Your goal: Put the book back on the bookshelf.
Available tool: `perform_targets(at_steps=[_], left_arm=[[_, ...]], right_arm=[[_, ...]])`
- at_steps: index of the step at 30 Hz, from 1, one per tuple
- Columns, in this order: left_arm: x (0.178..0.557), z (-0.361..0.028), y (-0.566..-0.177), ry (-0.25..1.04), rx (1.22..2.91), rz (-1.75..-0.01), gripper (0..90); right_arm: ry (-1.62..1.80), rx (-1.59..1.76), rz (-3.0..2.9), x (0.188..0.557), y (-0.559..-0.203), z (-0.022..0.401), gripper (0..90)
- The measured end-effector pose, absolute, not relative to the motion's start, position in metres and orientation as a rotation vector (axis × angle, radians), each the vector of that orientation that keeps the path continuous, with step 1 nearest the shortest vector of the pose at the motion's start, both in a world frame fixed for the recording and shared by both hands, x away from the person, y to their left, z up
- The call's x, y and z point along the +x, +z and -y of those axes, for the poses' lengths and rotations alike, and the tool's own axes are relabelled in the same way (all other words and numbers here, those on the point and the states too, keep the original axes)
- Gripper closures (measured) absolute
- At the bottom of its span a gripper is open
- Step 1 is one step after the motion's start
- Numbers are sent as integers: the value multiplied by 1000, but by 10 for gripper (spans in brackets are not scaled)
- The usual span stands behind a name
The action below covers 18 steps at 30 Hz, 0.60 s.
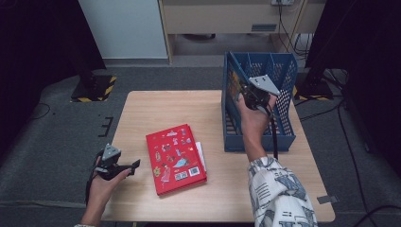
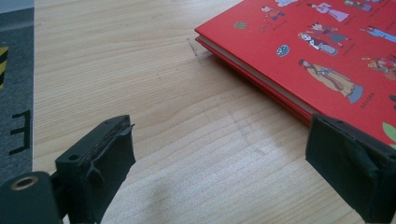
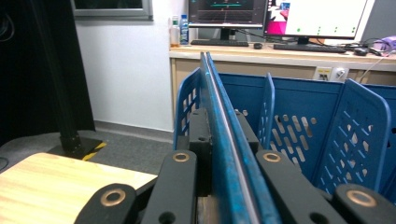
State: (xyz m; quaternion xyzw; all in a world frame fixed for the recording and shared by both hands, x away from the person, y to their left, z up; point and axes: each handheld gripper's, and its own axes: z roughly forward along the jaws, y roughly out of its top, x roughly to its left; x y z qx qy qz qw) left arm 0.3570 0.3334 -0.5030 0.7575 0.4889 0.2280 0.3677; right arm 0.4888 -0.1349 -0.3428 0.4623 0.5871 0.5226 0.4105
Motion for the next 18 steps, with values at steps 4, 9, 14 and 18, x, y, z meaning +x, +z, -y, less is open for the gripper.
perform_targets(at_steps=[4,9,14,18], left_arm=[[357,-333,-503,585,1941,-1255,69],[357,-333,-503,586,1940,-1255,69],[357,-333,-503,584,1944,-1255,68],[357,-333,-503,584,1943,-1253,68]], right_arm=[[1310,1185,-1444,491,-344,135,831],[1301,1195,-1415,495,-345,132,831],[1290,1202,-1402,500,-346,129,830],[1270,1183,-1408,500,-348,122,829]])
